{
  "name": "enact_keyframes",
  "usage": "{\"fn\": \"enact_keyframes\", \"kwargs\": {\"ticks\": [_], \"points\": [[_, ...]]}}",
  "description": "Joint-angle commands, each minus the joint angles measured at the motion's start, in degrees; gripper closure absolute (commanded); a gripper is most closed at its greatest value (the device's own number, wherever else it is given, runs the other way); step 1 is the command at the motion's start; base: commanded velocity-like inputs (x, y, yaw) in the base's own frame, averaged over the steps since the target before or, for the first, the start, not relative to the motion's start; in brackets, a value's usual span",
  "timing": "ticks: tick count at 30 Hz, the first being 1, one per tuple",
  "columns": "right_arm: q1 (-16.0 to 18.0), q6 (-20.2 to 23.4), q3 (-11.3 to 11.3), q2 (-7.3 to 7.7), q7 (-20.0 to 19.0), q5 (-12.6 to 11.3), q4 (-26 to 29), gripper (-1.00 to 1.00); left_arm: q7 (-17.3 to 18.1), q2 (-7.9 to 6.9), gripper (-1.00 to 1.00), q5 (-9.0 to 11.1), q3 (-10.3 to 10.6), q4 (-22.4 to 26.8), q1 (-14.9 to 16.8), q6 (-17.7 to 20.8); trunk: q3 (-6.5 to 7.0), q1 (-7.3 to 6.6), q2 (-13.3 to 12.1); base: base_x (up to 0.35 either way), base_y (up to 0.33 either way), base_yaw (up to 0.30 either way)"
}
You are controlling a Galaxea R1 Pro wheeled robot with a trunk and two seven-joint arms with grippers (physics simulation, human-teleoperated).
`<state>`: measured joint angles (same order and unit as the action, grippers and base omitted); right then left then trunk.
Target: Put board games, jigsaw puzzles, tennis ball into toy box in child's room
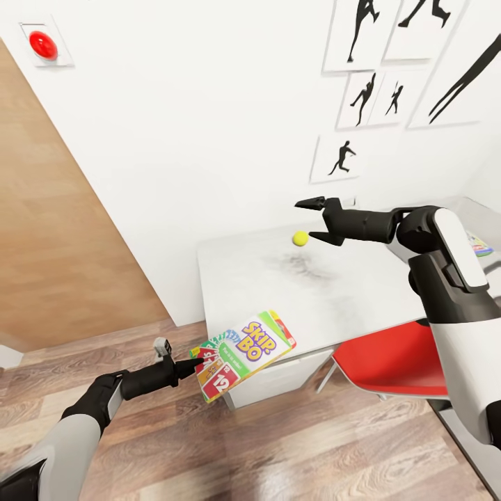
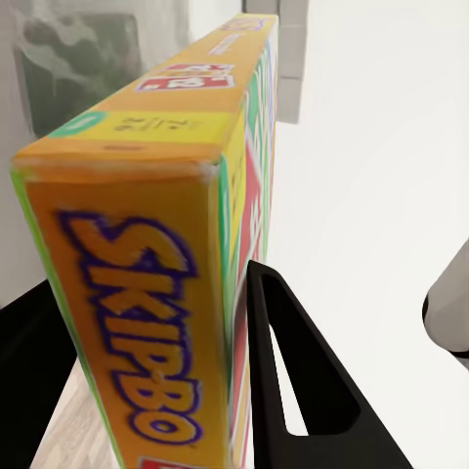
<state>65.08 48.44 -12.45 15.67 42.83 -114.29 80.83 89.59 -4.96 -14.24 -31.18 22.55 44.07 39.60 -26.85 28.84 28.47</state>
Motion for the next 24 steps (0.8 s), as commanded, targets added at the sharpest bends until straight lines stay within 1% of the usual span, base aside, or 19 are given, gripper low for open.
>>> {"fn": "enact_keyframes", "kwargs": {"ticks": [1, 14, 19, 21, 24], "points": [[0.06, -0.09, -0.05, 0.04, 0.59, -0.57, 0.03, -1.00, 0.41, 0.04, 1.00, -0.61, -0.37, 0.04, 0.05, 0.30, 0.11, -0.20, -0.34, 0.000, 0.000, 0.000], [-0.04, -0.08, -0.04, 0.20, 0.60, -0.37, 0.03, -1.00, 0.41, 0.27, 1.00, -0.61, -0.37, 0.04, 0.05, 0.30, 2.44, -3.05, -5.55, 0.000, 0.000, 0.000], [-0.04, -0.14, -0.07, 0.26, 0.72, -0.28, 0.03, -1.00, 0.41, 0.30, 1.00, -0.61, -0.37, 0.04, 0.05, 0.35, 2.44, -3.05, -5.55, 0.000, 0.000, 0.000], [0.00, -0.16, -0.07, 0.36, 1.36, -0.27, -0.13, -1.00, 0.41, 0.30, 1.00, -0.61, -0.37, 0.04, 0.05, 0.37, 2.44, -3.05, -5.55, 0.000, 0.000, 0.000], [0.13, -0.14, 0.02, 0.52, 4.88, -0.56, -0.07, -1.00, 0.41, 0.30, 1.00, -0.63, -0.35, 0.04, 0.05, 0.48, 2.44, -3.05, -5.55, 0.000, 0.000, 0.000]]}}
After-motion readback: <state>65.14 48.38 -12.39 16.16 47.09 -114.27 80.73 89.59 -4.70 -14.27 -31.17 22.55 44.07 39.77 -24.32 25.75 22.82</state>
